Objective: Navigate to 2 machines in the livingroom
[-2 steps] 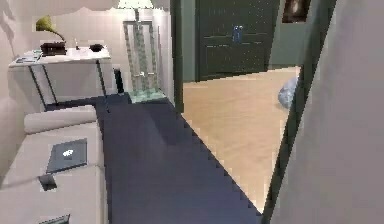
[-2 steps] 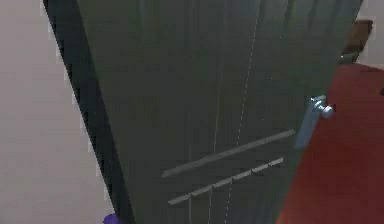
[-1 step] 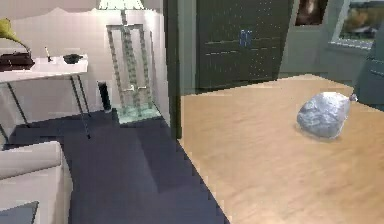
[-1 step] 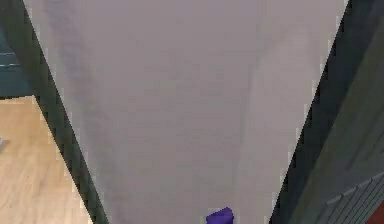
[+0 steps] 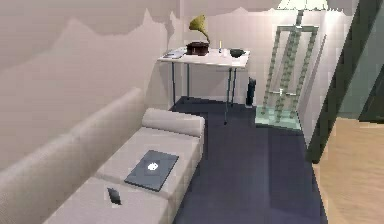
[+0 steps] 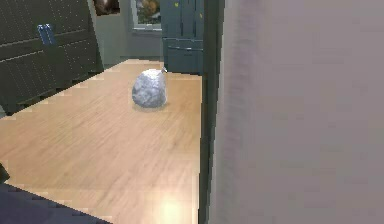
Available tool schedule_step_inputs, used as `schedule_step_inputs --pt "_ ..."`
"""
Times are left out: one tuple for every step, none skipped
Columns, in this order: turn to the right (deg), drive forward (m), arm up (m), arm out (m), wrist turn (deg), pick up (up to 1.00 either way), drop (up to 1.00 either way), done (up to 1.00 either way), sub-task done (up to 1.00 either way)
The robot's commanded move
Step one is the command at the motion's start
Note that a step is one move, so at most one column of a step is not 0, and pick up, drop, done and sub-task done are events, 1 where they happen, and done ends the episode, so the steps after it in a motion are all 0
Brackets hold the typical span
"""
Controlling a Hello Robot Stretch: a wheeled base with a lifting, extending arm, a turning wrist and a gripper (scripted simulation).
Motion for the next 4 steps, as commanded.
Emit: schedule_step_inputs --pt "0.0 0.05 0.0 0.0 0.0 0.0 0.0 0.0 0.0" --pt "-12.0 0.0 0.0 0.0 0.0 0.0 0.0 0.0 0.0" --pt "0.0 0.0 0.0 0.0 0.0 0.0 0.0 0.0 1.0" --pt "45.0 0.0 0.0 0.0 0.0 0.0 0.0 0.0 0.0"
